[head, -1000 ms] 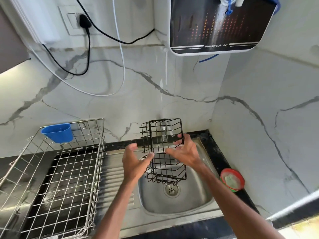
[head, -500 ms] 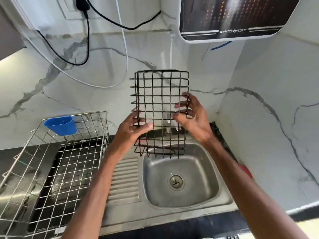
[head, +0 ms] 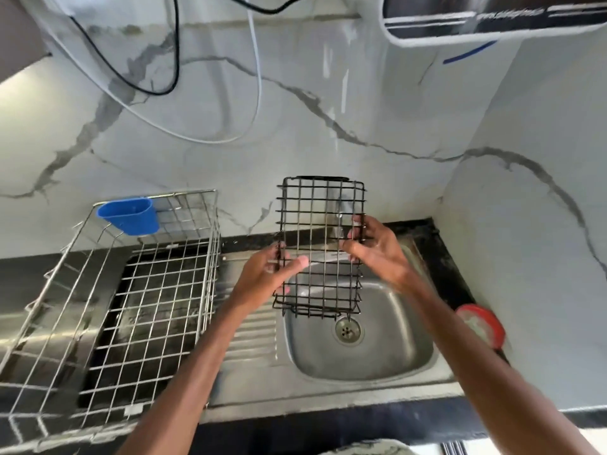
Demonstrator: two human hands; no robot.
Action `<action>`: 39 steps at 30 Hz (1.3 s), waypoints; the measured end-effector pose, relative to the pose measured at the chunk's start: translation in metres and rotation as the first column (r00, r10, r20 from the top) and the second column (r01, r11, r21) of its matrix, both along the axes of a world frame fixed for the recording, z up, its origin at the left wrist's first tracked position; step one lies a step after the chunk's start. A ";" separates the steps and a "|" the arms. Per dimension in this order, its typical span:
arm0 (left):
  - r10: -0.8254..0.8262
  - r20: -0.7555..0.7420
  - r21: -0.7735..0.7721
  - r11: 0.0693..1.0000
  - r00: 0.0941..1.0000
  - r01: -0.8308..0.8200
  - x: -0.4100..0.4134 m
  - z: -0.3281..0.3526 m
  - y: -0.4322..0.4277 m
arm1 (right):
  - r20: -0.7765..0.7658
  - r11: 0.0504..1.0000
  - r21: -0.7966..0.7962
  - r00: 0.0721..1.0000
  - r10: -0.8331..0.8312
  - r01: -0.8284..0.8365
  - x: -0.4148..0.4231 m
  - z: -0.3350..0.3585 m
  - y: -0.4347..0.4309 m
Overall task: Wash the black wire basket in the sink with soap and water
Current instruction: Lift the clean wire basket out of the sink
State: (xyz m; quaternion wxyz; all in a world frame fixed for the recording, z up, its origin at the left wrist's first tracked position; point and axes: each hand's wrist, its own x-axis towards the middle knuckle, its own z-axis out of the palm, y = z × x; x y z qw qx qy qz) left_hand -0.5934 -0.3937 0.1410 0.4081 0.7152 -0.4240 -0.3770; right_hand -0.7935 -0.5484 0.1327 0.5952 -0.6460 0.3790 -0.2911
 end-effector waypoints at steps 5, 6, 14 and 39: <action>0.020 0.093 0.148 0.988 0.995 -0.033 0.015 -0.018 0.003 | -0.110 0.997 0.031 0.991 0.070 -0.067 0.013 -0.014 -0.009; 0.030 0.050 0.159 0.987 0.998 -0.038 0.014 -0.012 0.005 | -0.119 0.996 0.047 0.989 0.086 -0.081 0.018 -0.017 -0.011; 0.110 0.110 0.204 0.970 0.988 -0.130 0.060 -0.005 0.031 | -0.218 0.979 0.048 0.955 0.203 -0.198 0.070 -0.012 -0.003; 0.249 -0.121 0.456 0.874 0.961 -0.169 0.322 -0.028 0.210 | -0.241 0.925 0.308 0.922 0.303 -0.224 0.339 -0.038 0.203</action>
